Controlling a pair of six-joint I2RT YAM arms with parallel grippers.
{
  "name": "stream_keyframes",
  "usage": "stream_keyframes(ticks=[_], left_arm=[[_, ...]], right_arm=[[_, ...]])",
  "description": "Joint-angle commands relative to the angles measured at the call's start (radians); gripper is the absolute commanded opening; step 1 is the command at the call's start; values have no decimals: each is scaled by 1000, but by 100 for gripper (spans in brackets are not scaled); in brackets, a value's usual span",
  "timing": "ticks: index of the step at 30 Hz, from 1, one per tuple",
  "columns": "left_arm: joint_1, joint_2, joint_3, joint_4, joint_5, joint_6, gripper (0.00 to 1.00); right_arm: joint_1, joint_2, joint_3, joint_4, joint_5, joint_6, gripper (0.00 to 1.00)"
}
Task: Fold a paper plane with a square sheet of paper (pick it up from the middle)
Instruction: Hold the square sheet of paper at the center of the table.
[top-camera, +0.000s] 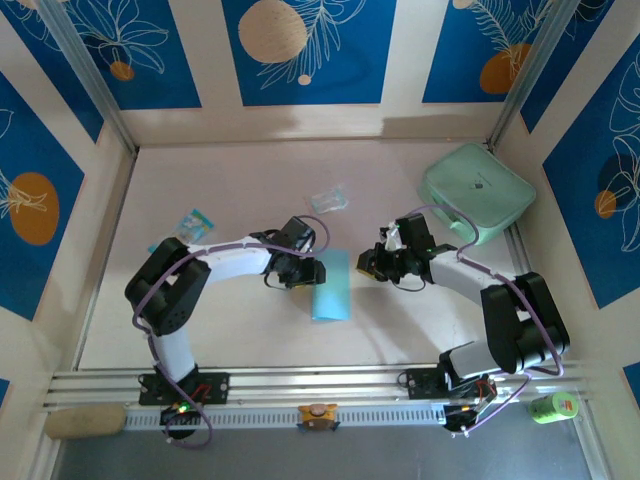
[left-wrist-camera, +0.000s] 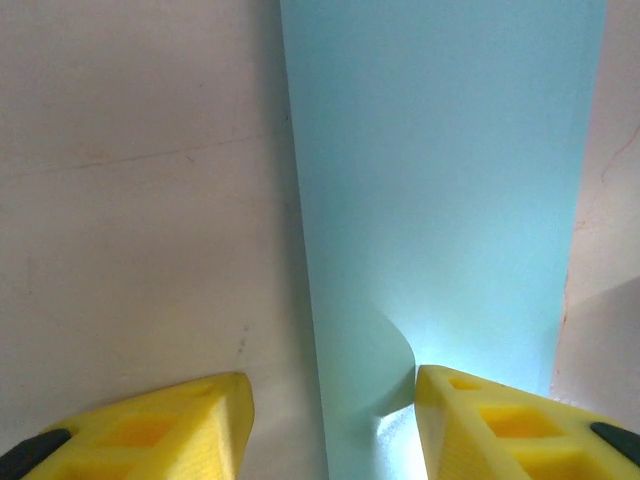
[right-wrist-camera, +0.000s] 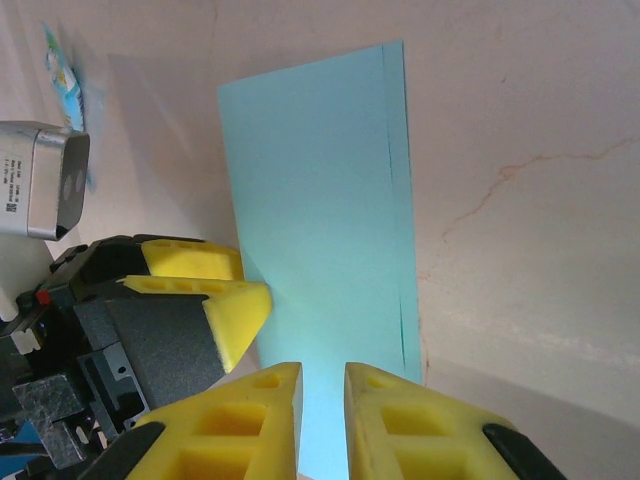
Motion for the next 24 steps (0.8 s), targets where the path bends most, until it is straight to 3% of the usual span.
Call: stream_keyframes(ticks=[1, 24], left_arm=[[-6, 9, -15, -21, -61, -6, 48], [-26, 135, 104, -177, -157, 30, 57]], right_arm=[[3, 11, -12, 12, -31, 12, 18], [25, 23, -3, -22, 29, 17, 18]])
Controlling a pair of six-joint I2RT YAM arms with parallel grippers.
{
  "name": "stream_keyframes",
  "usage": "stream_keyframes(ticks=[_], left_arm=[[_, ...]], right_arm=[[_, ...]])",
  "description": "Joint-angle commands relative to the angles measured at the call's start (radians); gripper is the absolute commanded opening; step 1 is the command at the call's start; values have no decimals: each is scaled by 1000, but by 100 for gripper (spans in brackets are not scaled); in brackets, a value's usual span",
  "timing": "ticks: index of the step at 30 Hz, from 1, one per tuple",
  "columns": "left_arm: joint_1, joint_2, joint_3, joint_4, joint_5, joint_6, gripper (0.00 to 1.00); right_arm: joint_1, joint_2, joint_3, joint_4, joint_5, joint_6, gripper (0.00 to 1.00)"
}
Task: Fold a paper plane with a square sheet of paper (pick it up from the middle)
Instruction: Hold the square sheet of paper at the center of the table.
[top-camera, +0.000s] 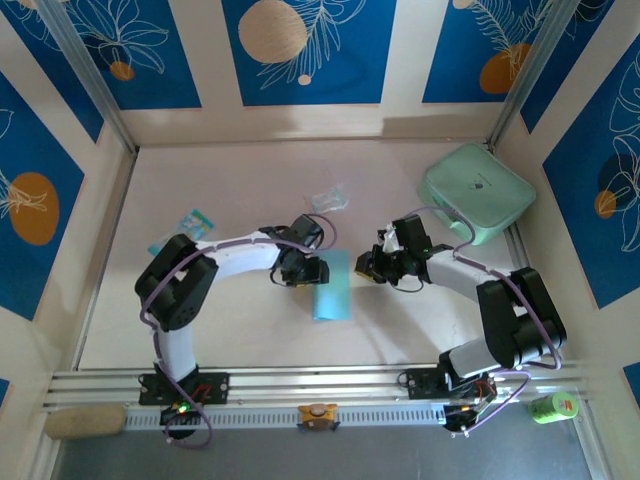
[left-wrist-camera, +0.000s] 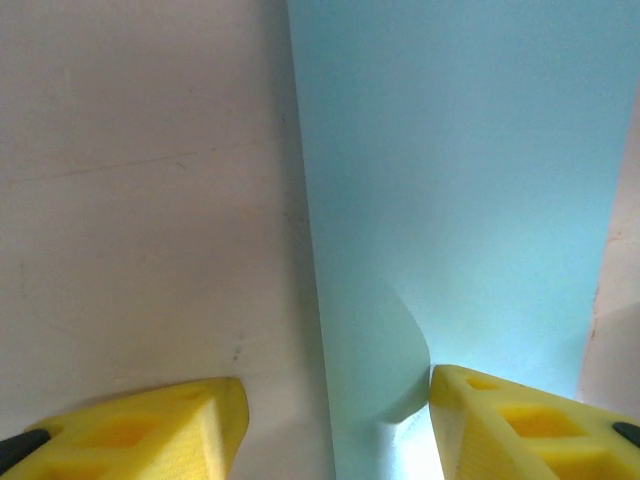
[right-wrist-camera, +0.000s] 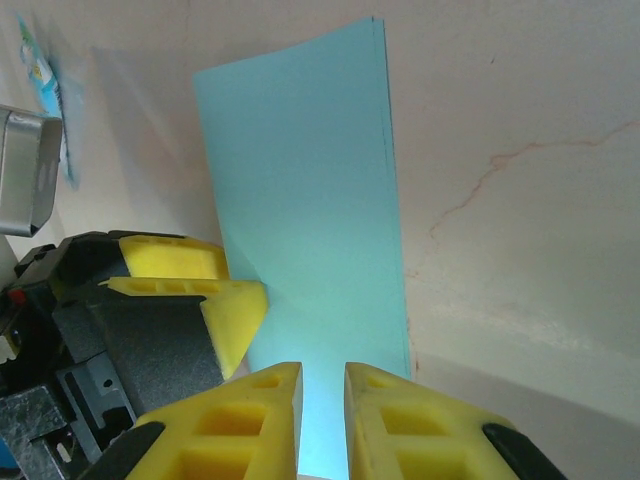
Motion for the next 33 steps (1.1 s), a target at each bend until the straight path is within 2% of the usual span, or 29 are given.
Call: stream_keyframes(ticks=[1, 9, 18, 33], left_arm=[[-8, 72, -7, -41, -96, 25, 57], [-13, 92, 13, -67, -119, 21, 59], [-14, 80, -8, -39, -123, -34, 54], [-14, 95, -7, -36, -124, -3, 55]], right_arm=[[5, -6, -2, -28, 11, 7, 18], [5, -9, 2, -38, 13, -1, 18], [6, -10, -6, -28, 7, 2, 18], [5, -12, -3, -35, 13, 6, 18]])
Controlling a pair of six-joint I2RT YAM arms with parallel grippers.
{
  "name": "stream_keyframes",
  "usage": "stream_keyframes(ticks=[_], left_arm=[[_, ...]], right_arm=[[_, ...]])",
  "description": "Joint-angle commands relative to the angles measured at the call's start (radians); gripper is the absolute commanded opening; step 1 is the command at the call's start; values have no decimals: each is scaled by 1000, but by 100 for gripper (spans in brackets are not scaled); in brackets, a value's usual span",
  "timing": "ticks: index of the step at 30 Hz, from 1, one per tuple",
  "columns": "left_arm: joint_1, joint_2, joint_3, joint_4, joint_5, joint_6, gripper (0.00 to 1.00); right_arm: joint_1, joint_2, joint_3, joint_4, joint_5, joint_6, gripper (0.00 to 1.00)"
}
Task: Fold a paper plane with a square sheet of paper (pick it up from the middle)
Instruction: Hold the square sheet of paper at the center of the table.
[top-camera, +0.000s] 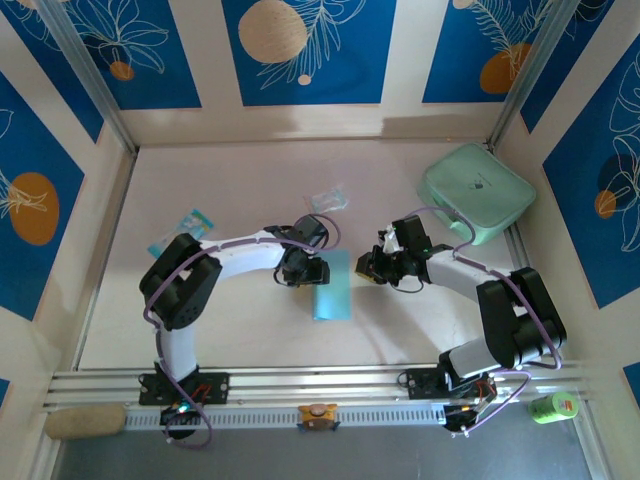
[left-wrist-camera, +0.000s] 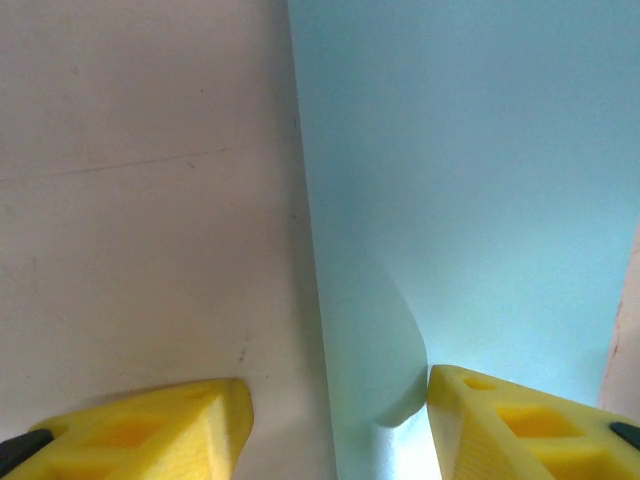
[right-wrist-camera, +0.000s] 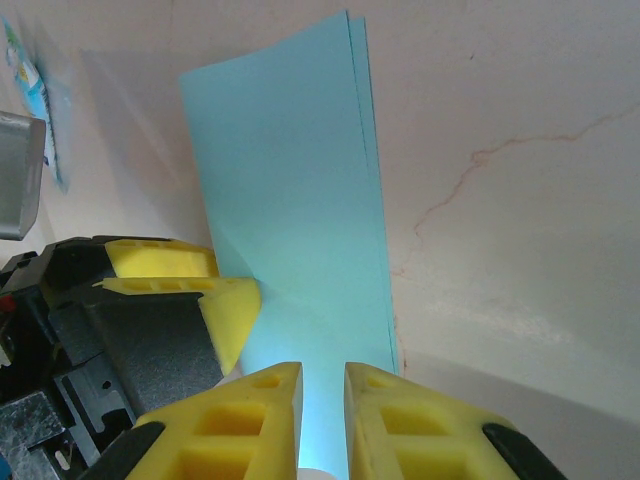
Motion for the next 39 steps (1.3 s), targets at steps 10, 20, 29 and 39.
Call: stream_keyframes(ticks=[10, 20, 29, 39], left_arm=[[5, 67, -51, 13, -94, -2, 51], [6, 64, -51, 41, -58, 53, 56], [5, 98, -18, 17, -71, 73, 58], [6, 99, -13, 1, -89, 76, 58]], right_arm=[[7, -10, -2, -20, -1, 8, 18], [7, -5, 0, -19, -5, 7, 18], [8, -3, 0, -19, -7, 7, 18], [10, 6, 3, -11, -17, 6, 18]])
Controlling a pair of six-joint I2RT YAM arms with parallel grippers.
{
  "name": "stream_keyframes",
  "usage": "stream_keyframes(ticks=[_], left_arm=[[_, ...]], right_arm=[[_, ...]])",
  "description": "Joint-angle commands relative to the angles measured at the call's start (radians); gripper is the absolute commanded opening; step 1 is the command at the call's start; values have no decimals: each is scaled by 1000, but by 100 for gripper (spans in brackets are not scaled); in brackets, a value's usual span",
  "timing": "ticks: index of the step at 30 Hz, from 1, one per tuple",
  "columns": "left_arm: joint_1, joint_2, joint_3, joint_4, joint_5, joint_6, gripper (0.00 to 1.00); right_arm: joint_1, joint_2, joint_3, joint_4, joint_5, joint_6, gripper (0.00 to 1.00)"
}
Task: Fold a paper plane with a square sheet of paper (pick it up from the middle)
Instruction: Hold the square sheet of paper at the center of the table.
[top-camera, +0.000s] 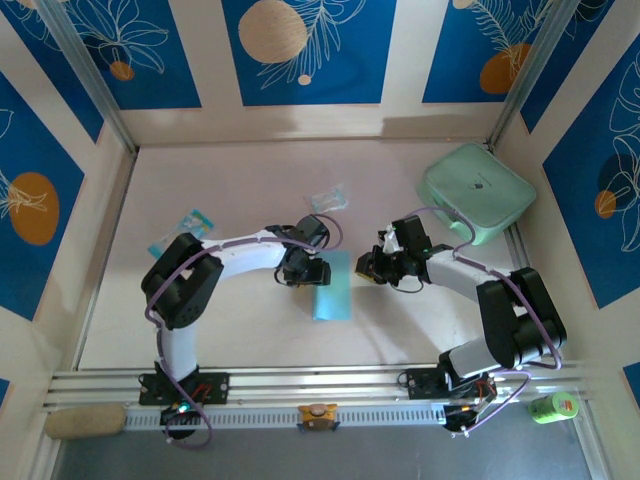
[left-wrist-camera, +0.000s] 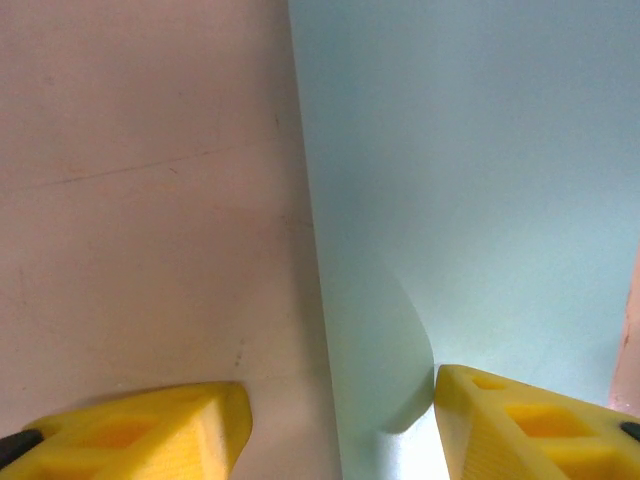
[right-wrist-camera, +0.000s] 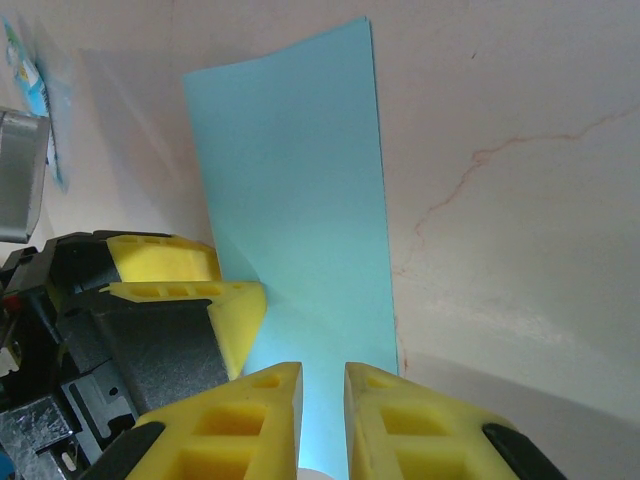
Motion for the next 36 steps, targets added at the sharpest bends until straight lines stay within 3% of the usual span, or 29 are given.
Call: stream_keyframes(ticks=[1, 10, 20, 36], left_arm=[[7, 87, -25, 16, -89, 26, 58], [7, 89, -33, 28, -75, 16, 58], [7, 87, -36, 30, -74, 17, 58], [6, 85, -45, 41, -69, 13, 57]], right_arm=[[8, 7, 1, -10, -18, 7, 18], [17, 21, 3, 8, -31, 10, 16], [74, 98, 25, 52, -21, 30, 4], [157, 217, 93, 54, 21, 30, 3]])
